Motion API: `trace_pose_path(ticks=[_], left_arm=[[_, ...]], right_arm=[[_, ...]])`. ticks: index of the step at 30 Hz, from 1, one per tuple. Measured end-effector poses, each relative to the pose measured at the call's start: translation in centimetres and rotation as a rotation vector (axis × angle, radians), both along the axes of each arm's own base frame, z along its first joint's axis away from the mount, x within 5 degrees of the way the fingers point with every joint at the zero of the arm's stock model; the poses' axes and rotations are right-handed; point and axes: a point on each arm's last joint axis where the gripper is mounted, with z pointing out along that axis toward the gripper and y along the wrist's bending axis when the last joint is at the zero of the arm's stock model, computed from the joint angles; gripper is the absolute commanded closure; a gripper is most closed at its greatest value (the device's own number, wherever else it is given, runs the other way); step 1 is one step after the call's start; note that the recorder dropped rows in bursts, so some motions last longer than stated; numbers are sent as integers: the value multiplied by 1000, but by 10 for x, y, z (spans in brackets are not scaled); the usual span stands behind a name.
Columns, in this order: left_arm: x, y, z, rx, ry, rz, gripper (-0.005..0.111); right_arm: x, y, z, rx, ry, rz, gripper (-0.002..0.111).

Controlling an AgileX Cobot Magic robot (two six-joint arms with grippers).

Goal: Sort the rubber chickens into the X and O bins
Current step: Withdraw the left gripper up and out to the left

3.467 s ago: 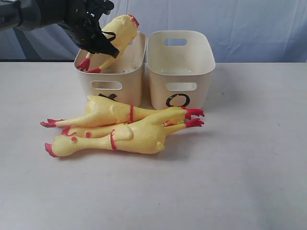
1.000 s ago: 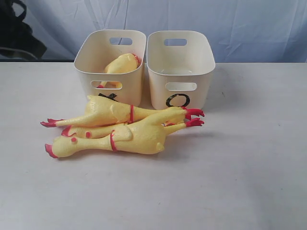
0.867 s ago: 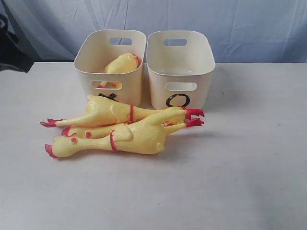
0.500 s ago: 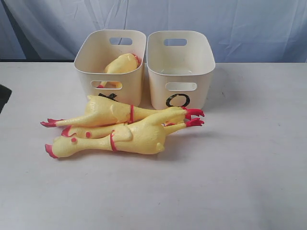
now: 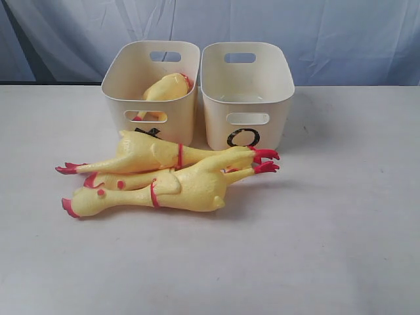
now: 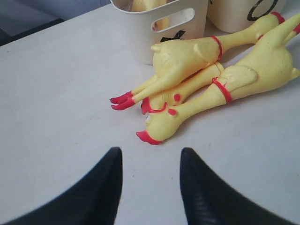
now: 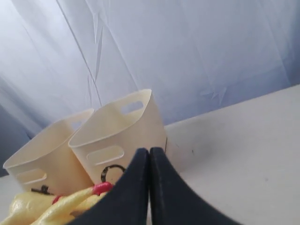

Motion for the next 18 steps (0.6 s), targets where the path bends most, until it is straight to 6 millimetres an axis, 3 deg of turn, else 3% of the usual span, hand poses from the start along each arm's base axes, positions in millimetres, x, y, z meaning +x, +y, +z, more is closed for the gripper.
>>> trace_pose_path(ticks=[10, 18], left_arm=[[-27, 9, -20, -43, -106, 6, 67], [-44, 35, -31, -79, -211, 245, 67]], right_arm=[[0, -9, 12, 248, -92, -79, 108], [-10, 7, 60, 32, -66, 84, 108]])
